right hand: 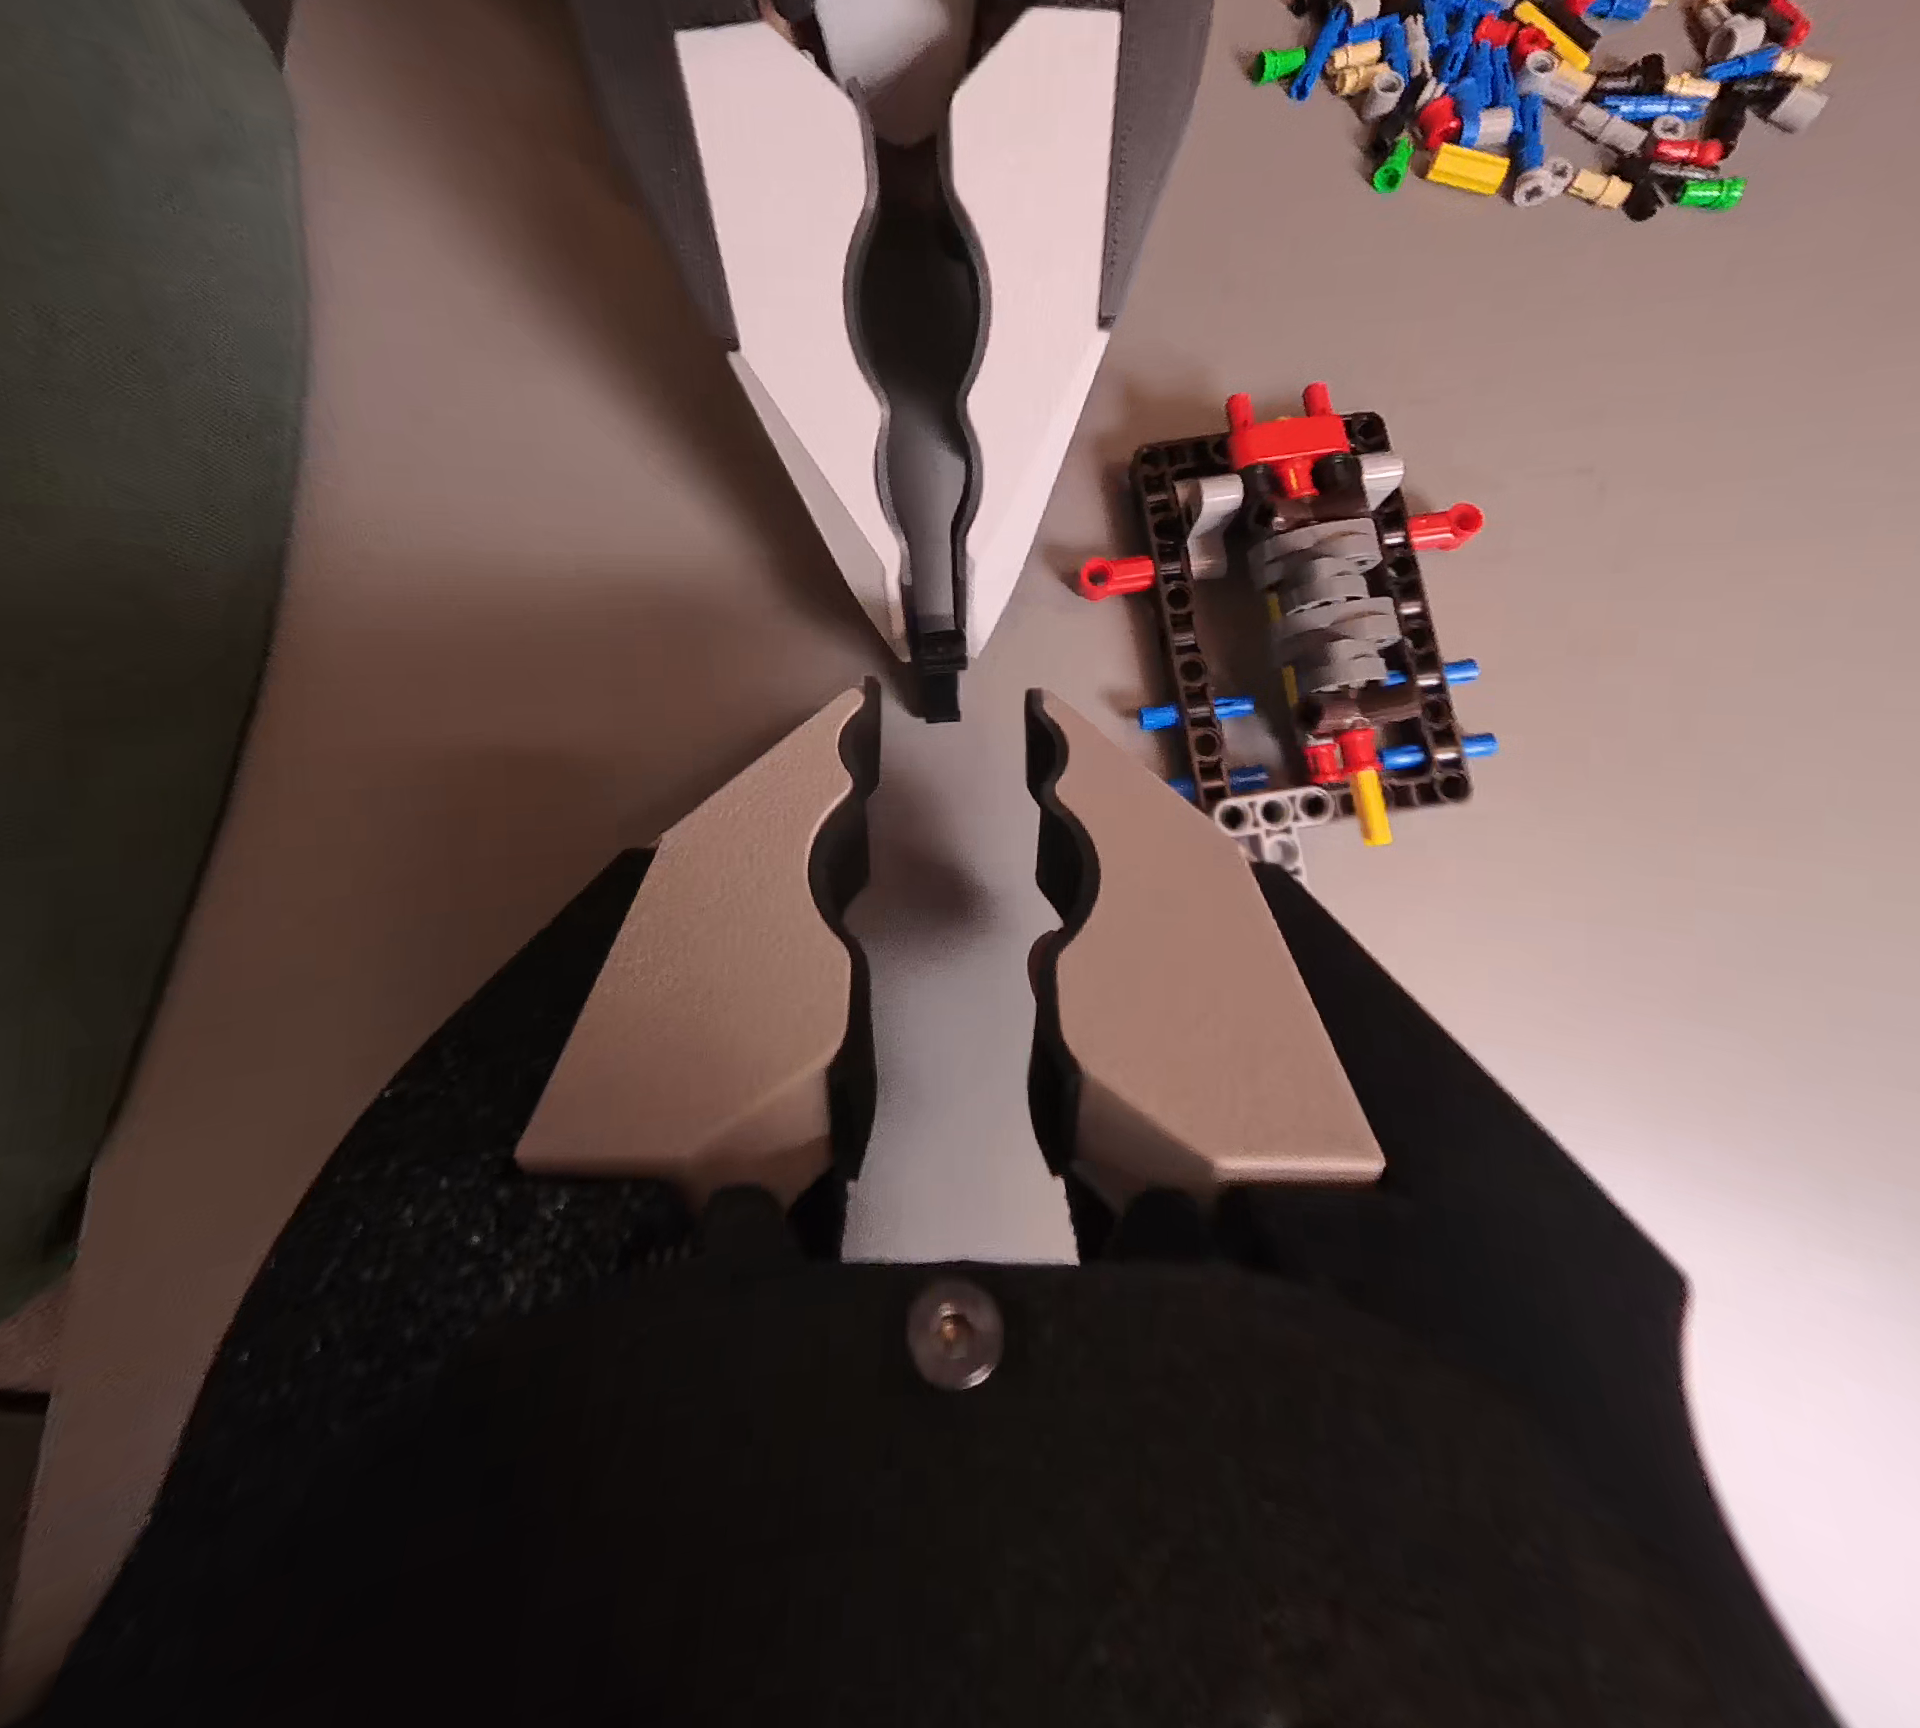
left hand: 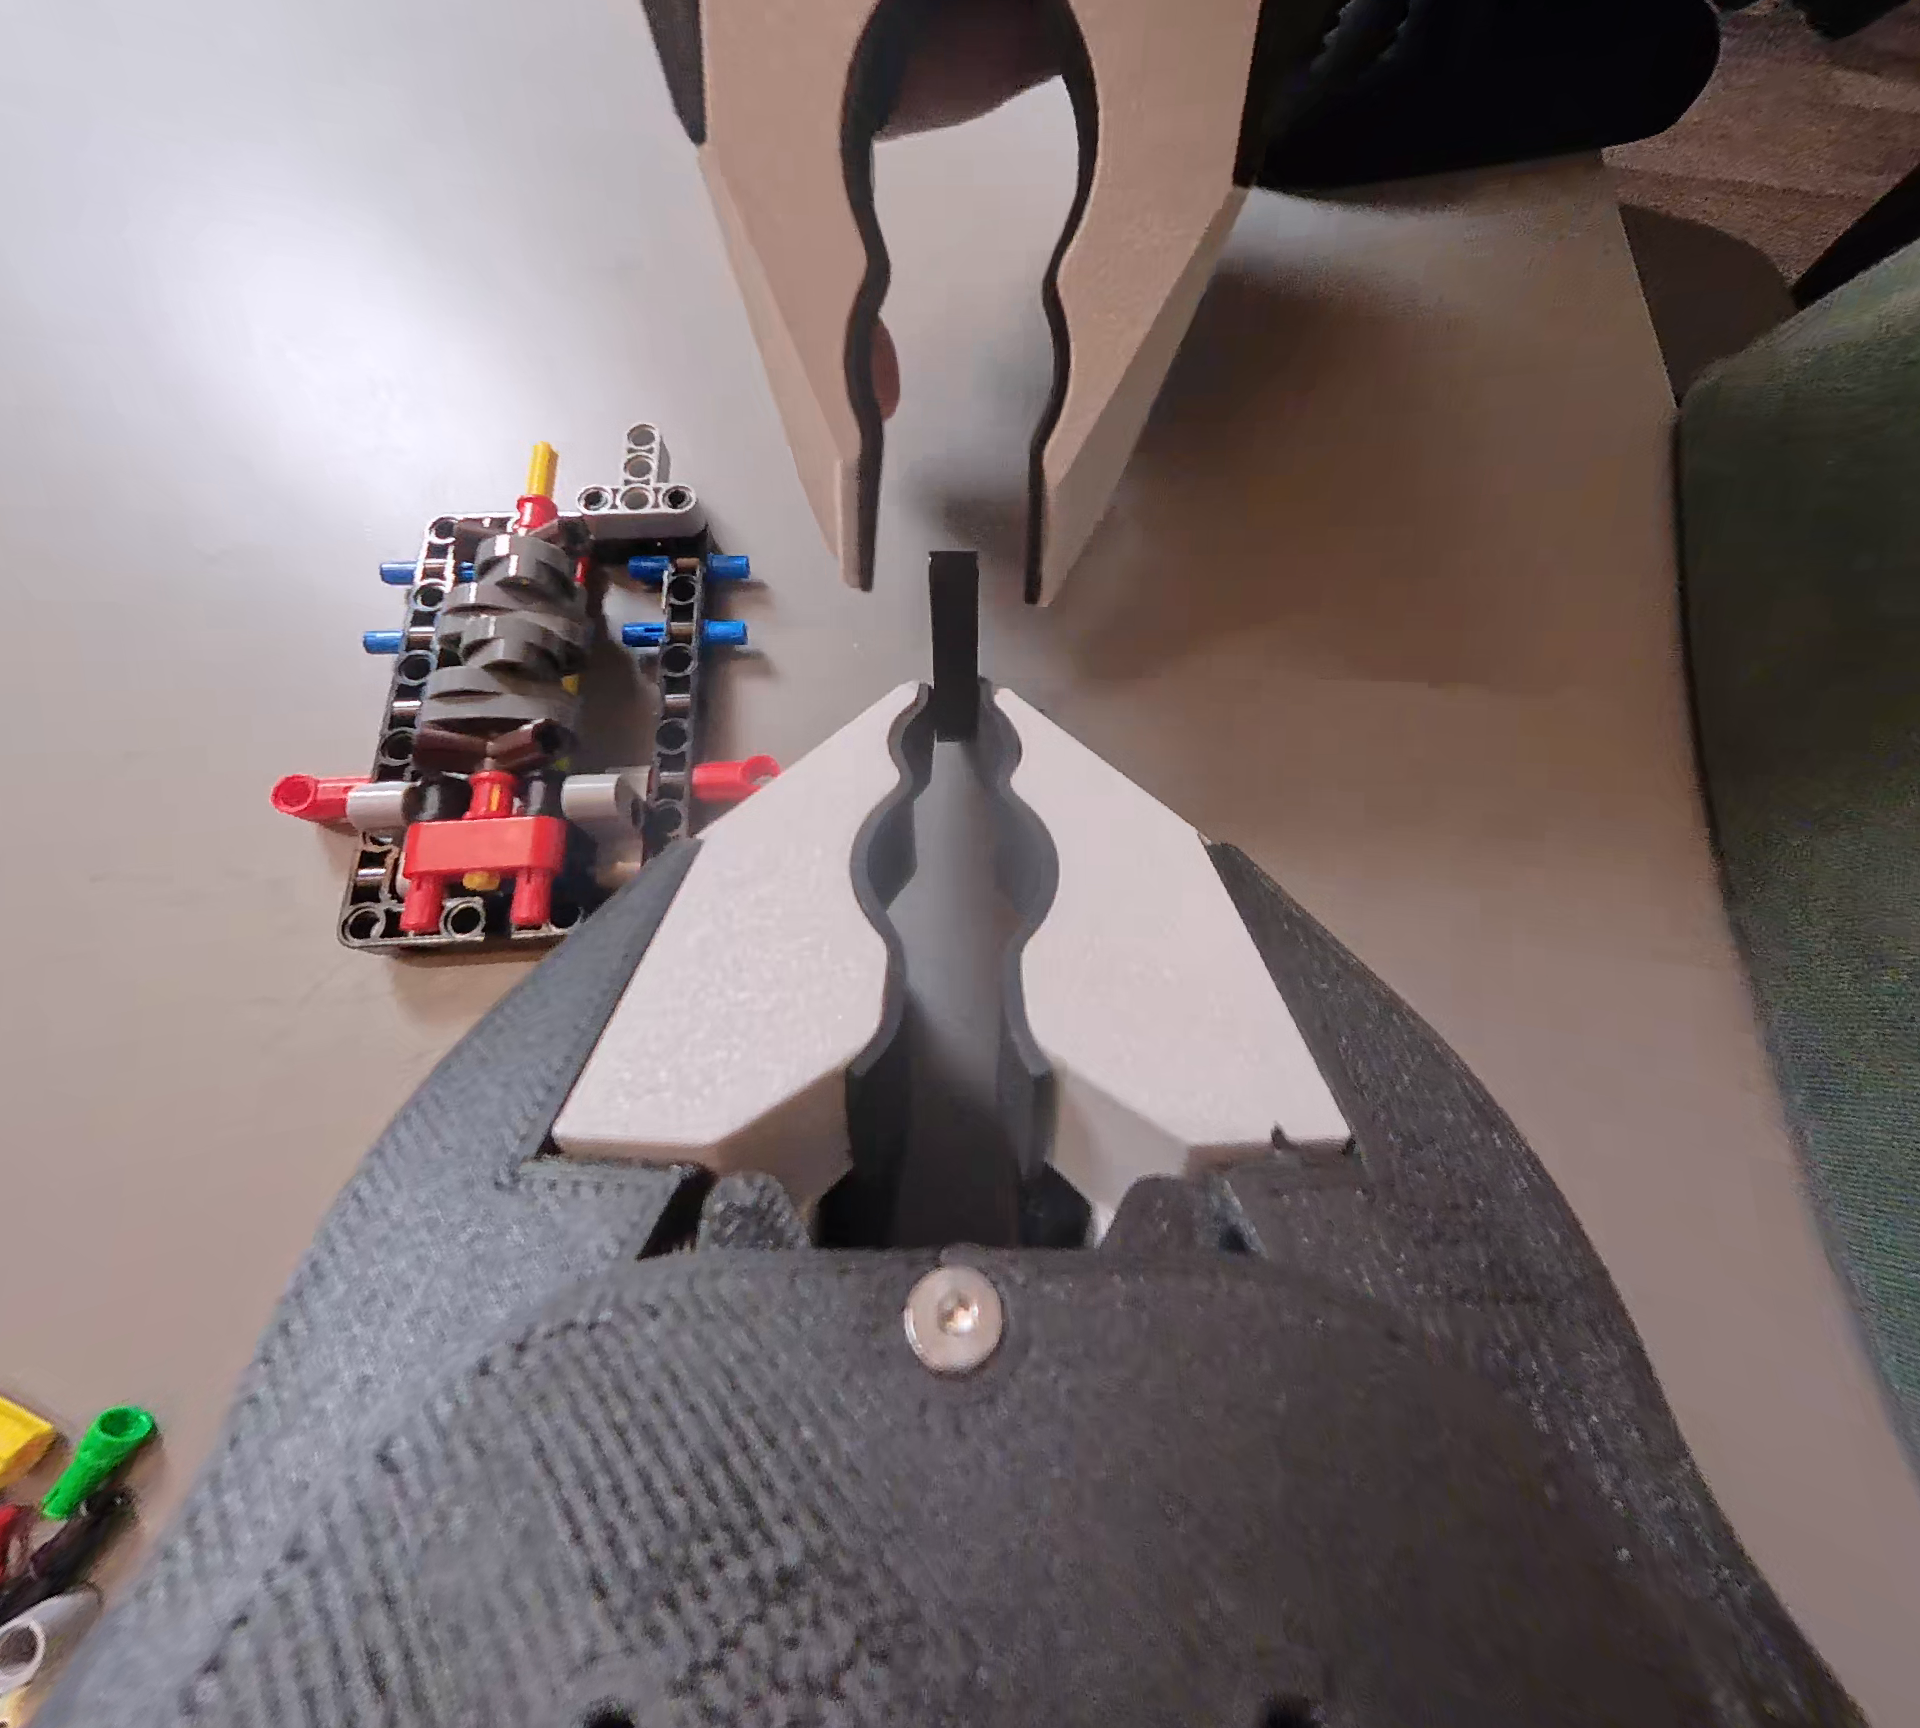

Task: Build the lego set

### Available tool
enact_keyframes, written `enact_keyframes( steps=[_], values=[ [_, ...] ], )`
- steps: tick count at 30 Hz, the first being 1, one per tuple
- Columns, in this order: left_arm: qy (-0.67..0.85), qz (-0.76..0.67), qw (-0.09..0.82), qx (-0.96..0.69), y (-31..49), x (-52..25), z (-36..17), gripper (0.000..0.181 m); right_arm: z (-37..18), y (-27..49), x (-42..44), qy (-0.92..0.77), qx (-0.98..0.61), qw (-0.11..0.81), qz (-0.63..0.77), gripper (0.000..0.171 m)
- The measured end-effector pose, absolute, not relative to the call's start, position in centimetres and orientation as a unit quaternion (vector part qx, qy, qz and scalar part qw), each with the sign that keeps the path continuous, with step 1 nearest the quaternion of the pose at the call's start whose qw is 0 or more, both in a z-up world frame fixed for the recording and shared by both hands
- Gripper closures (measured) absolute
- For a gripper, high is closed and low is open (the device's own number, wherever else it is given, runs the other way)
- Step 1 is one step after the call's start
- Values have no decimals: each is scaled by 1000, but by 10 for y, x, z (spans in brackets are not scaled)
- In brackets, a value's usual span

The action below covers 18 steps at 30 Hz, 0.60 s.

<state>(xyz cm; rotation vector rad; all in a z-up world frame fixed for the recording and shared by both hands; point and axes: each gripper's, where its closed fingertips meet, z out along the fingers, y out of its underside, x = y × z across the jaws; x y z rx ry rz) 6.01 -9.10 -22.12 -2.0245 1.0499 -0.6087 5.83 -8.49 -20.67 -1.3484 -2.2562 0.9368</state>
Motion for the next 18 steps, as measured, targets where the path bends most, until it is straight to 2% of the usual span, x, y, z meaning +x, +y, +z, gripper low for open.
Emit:
enact_keyframes(
  steps=[7,12,15,18],
  values=[
    [421,-228,376,-793,-92,61,-224,174,-207,-95,49,-784,-461,194,368,165],
    [425,-220,377,-793,-92,61,-225,174,-208,-96,48,-790,-454,193,363,165],
    [422,-214,379,-795,-90,57,-226,164,-208,-96,49,-794,-454,190,358,165],
    [424,-215,381,-793,-92,52,-224,162,-209,-94,52,-800,-454,189,343,165]
  ],
)
